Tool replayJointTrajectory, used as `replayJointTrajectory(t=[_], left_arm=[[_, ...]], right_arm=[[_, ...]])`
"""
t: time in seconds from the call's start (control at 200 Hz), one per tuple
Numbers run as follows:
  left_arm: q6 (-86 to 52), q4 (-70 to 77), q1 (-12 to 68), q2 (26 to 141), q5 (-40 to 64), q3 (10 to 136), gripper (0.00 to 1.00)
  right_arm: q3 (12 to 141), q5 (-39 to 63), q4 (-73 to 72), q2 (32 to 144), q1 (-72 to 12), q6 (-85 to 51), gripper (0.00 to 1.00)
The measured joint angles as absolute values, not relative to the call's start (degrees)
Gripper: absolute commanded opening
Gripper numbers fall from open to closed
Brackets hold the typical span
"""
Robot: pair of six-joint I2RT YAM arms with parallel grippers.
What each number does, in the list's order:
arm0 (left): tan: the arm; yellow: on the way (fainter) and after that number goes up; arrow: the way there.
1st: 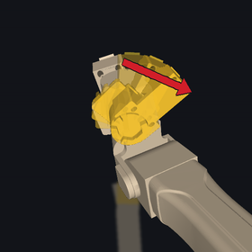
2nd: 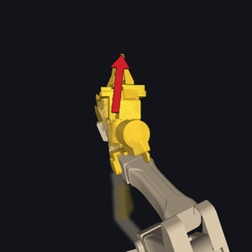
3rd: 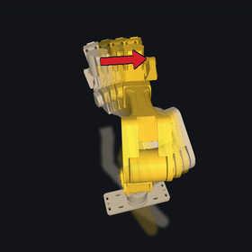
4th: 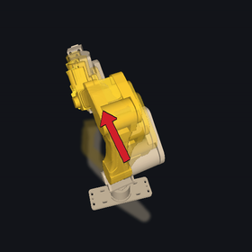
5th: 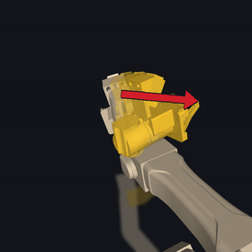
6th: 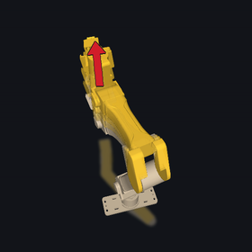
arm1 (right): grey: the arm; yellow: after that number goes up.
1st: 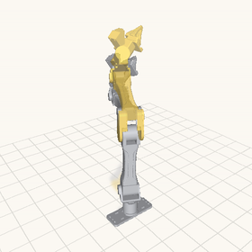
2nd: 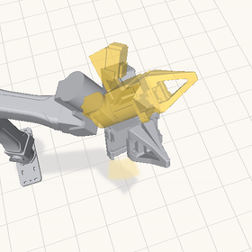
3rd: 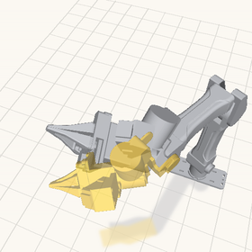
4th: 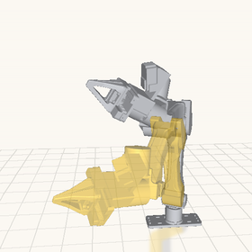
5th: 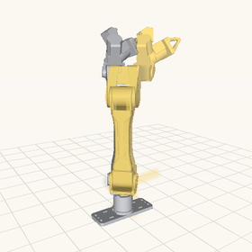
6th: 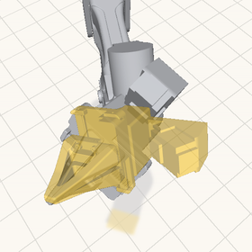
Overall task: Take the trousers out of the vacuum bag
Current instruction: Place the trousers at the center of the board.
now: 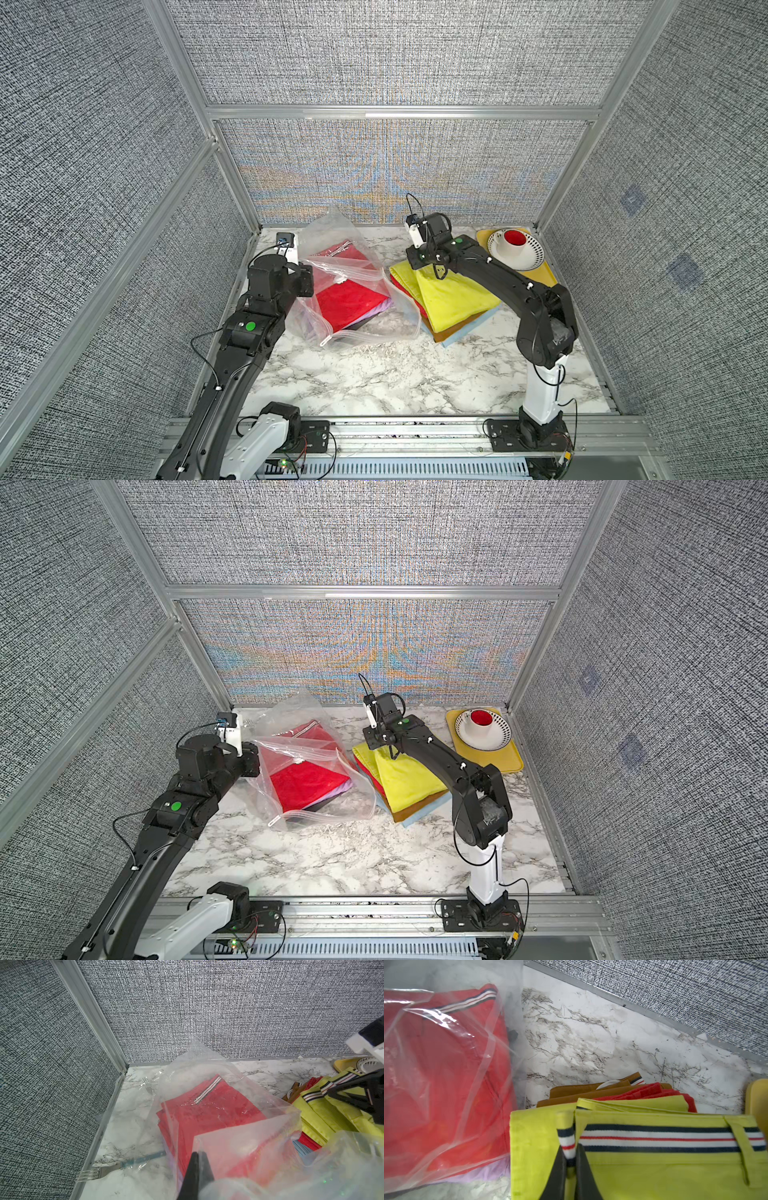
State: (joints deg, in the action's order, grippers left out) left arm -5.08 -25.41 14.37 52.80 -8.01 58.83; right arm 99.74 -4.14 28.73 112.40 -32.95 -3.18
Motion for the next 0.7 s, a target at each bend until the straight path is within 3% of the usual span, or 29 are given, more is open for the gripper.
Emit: replayJointTrajectory(t=[0.425, 0.516, 0.621, 0.701], left_arm=[[-4.93, -25.41, 14.37, 52.42, -8.03, 58.43, 0.0], [-4.93, -25.41, 14.37, 52.42, -8.03, 58.41, 0.0], [-4.93, -25.41, 14.37, 52.47, -8.03, 58.41, 0.0], [-4.93, -25.41, 14.37, 52.62, -8.01, 58.41, 0.0]], right_arm=[[100.03, -2.02, 29.67, 115.66, -34.59, -3.03, 0.0], [99.26, -2.09, 29.41, 116.66, -34.61, -3.36, 0.16], [98.87, -2.07, 28.77, 117.12, -34.63, -4.19, 0.5], [98.59, -2.07, 28.42, 117.03, -34.74, -4.23, 0.6]])
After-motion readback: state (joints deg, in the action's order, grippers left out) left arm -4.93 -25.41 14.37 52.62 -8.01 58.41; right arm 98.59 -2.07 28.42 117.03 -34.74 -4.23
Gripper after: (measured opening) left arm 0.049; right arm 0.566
